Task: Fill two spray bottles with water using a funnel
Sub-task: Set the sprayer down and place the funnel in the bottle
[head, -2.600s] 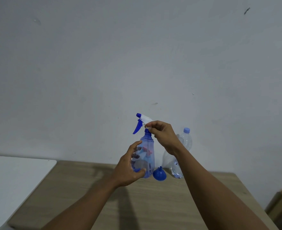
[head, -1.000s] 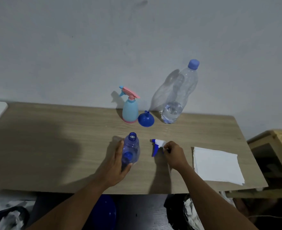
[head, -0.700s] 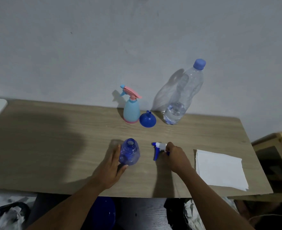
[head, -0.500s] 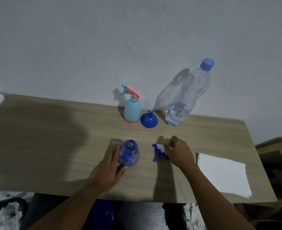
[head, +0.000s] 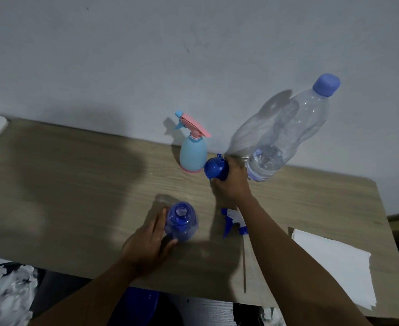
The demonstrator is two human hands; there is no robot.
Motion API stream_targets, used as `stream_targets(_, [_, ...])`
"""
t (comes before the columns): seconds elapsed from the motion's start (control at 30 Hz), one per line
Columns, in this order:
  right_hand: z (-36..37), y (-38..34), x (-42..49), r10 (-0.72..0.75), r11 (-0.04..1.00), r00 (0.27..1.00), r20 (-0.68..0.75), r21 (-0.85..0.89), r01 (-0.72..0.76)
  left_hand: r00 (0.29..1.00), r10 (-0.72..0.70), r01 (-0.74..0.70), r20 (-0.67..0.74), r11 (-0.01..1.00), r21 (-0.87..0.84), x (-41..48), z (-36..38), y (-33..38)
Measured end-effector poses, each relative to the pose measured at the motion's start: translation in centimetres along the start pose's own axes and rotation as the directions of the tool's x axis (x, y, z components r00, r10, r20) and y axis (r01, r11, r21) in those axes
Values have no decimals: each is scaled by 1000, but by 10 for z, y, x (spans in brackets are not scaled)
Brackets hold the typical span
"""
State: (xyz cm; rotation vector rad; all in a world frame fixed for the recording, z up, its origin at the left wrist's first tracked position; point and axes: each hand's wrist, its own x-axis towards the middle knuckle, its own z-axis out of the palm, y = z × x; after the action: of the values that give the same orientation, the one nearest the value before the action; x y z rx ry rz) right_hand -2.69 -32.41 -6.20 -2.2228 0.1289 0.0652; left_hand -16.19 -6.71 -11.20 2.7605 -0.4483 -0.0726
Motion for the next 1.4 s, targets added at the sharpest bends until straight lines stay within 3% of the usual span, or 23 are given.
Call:
stream_targets(0.2, [15, 15, -16, 136, 986, 990, 20, -103, -134, 1000, 4, -5, 9, 1000, 12, 0, 0, -1])
stream_targets(0.43, [3, 15, -34, 102, 992, 986, 132, -90, -90, 1000, 7, -6, 20, 1000, -30, 2, -6, 0])
stream_targets(0.6, [-1, 19, -8, -87, 906, 974, 211, -389, 165, 999, -8, 10, 53, 999, -35, 2, -5, 0])
stream_targets(0.7, [-6, 15, -1, -138, 842, 952, 273, -473, 258, 998, -7, 9, 58, 999, -36, 2, -5, 0])
stream_targets(0.83, [-10, 12, -4, -177, 834, 947, 269, -470, 289, 996, -22, 29, 89, 997, -77, 1, -8, 0])
stream_targets(1.07, [-11, 23, -19, -110, 903, 964, 241, -381, 199, 996, -4, 11, 93, 997, -77, 2, -8, 0])
stream_targets(1.4, [-25, 14, -40, -170, 932, 948, 269, -268, 244, 994, -60, 73, 97, 988, -135, -2, -7, 0])
